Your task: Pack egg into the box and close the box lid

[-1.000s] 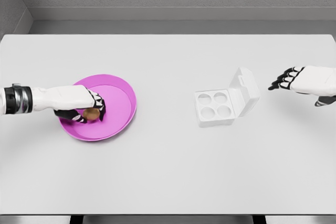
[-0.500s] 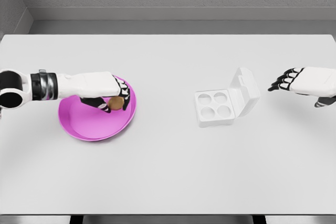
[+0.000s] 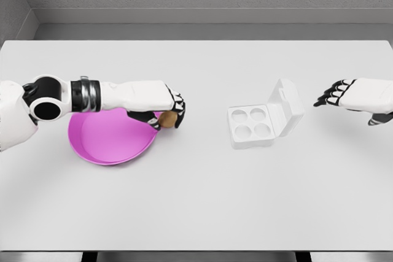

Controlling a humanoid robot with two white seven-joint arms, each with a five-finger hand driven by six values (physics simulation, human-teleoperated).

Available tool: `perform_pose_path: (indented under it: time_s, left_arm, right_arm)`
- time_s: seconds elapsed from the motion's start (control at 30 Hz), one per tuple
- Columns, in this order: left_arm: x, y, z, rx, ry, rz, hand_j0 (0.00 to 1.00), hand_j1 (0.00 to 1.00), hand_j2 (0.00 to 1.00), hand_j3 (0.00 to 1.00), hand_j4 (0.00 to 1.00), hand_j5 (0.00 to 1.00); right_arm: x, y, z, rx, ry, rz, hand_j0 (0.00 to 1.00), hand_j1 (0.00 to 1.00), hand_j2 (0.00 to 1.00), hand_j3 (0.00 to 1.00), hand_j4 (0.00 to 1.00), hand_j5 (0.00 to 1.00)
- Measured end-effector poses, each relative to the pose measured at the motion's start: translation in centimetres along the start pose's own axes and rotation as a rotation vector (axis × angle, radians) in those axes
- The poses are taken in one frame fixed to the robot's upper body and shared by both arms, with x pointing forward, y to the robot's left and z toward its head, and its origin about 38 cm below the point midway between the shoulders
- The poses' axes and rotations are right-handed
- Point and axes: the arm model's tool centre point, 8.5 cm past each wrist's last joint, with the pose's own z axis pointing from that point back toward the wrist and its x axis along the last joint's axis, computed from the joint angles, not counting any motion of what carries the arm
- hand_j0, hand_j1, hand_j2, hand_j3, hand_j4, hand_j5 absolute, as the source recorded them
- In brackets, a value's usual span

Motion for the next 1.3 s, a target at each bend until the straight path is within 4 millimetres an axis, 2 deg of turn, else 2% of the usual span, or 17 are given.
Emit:
perform_pose_path:
  time_s: [0.37,0.63,0.97,1.3]
  left_arm:
    - [2.0,1.8,-4.0,0.028,-0.086,-0.038,0.38,0.38,0.38,0.38,0.38,0.38]
    - [3.7,4.0,-6.5,0.059,-0.149,-0.082,0.39,0.39,0.39,0.39,0.39,0.39]
    - [6.1,5.8,-10.0,0.090,-0.229,-0.107,0.38,0.38,0.38,0.38,0.38,0.38]
    - [4.5,5.2,-12.5,0.055,-0.189,-0.061,0.39,0.39,0.39,0.39,0.39,0.39]
  right_arm:
    - [0.0,0.0,0.0,-0.001,0.000,0.001,1.00,1.00,1.00,1.00,1.00,1.00]
    - [0.0,0.0,0.0,-0.001,0.000,0.001,1.00,1.00,1.00,1.00,1.00,1.00]
    - [0.0,-0.1,0.0,-0.002,-0.001,0.002,1.00,1.00,1.00,1.00,1.00,1.00]
    - [0.0,-0.2,0.1,-0.005,0.002,0.002,1.00,1.00,1.00,1.00,1.00,1.00]
